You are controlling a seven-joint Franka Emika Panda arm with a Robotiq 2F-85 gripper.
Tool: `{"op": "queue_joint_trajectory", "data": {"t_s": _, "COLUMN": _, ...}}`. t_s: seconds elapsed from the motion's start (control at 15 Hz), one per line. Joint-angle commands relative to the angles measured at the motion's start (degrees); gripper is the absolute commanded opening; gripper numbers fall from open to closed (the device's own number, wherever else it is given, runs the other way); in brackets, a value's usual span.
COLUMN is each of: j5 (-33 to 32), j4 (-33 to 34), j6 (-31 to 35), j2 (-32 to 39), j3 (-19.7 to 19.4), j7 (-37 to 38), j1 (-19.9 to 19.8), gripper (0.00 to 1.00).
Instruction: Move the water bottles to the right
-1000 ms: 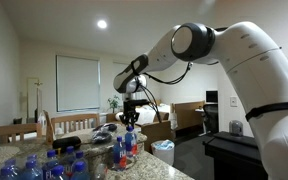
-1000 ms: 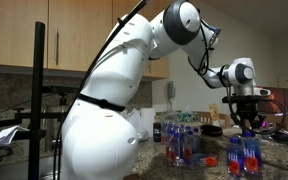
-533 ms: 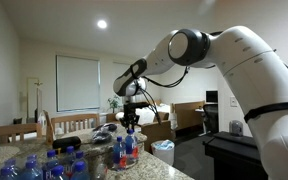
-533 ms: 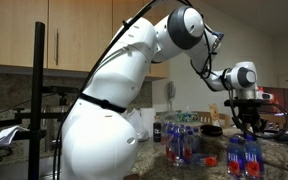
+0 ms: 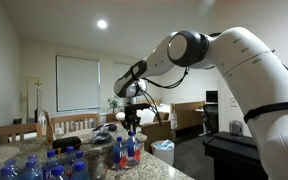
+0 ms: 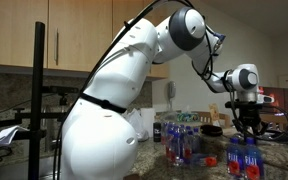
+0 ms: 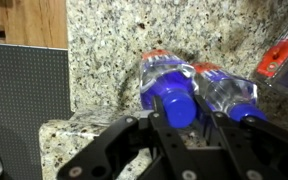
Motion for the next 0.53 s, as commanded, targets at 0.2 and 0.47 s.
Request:
{"op": "queue_joint_trajectory", "data": {"t_s": 0.2, "j5": 1.31, "j4": 2.37, "j6": -1.86, "j2": 0.13, "j3": 0.64, "j7": -2.42, "j1": -1.22, "gripper": 0.09}}
{"op": "queue_joint_trajectory", "data": {"t_s": 0.47, "j5": 1.52, "j4": 3.22, "j6": -2.04, "j2": 0.70, "j3": 0.75, "j7": -2.20, "j1": -1.22, "gripper": 0.12}}
